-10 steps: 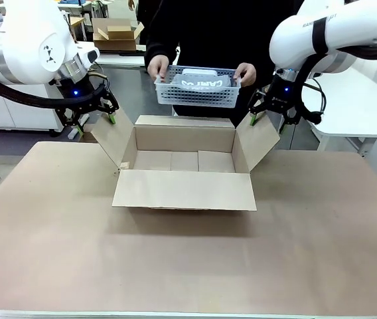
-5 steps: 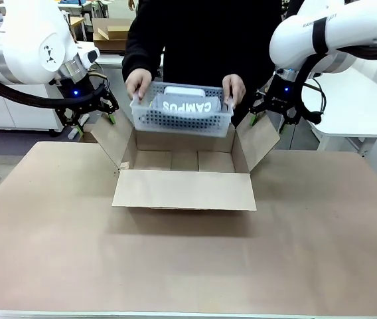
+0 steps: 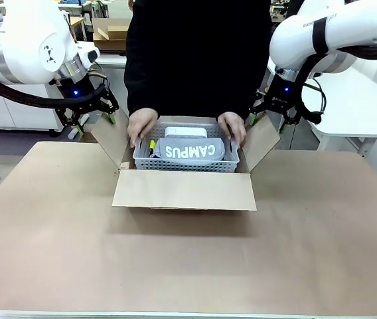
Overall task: Pack the gift set into the box.
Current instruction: Lift both hands away from the flaps of the Package Box.
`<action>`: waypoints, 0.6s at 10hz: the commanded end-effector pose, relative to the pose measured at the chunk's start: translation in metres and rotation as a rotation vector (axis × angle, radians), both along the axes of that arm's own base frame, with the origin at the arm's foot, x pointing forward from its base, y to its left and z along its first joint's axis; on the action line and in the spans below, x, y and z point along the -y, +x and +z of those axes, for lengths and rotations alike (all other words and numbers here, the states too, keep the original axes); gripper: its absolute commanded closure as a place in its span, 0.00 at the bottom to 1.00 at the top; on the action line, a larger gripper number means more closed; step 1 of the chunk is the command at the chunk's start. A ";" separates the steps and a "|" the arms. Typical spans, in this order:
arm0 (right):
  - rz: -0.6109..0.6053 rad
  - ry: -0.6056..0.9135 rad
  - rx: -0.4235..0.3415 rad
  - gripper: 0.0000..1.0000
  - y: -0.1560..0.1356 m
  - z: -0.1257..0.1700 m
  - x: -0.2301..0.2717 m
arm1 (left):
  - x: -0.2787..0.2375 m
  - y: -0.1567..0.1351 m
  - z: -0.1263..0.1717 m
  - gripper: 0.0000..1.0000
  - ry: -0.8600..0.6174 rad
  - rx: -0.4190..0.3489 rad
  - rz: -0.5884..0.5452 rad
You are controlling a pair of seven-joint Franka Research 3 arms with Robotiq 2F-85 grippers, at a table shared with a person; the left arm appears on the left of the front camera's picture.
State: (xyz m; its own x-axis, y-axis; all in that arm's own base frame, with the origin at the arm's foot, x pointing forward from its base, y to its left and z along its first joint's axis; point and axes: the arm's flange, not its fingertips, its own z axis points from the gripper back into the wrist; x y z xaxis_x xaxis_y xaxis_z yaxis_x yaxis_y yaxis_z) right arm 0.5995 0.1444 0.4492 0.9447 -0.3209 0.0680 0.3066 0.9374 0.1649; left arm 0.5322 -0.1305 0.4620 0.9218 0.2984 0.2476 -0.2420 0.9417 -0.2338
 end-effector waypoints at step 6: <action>-0.021 -0.026 0.015 0.00 0.000 0.003 -0.001 | 0.002 0.000 0.002 0.00 0.015 -0.005 0.017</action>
State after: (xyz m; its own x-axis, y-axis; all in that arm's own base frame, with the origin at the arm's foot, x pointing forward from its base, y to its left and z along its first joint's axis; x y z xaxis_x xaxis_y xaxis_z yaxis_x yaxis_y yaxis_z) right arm 0.5995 0.1444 0.4492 0.9447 -0.3210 0.0680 0.3066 0.9374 0.1649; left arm 0.5322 -0.1305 0.4620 0.9218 0.2984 0.2476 -0.2420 0.9417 -0.2338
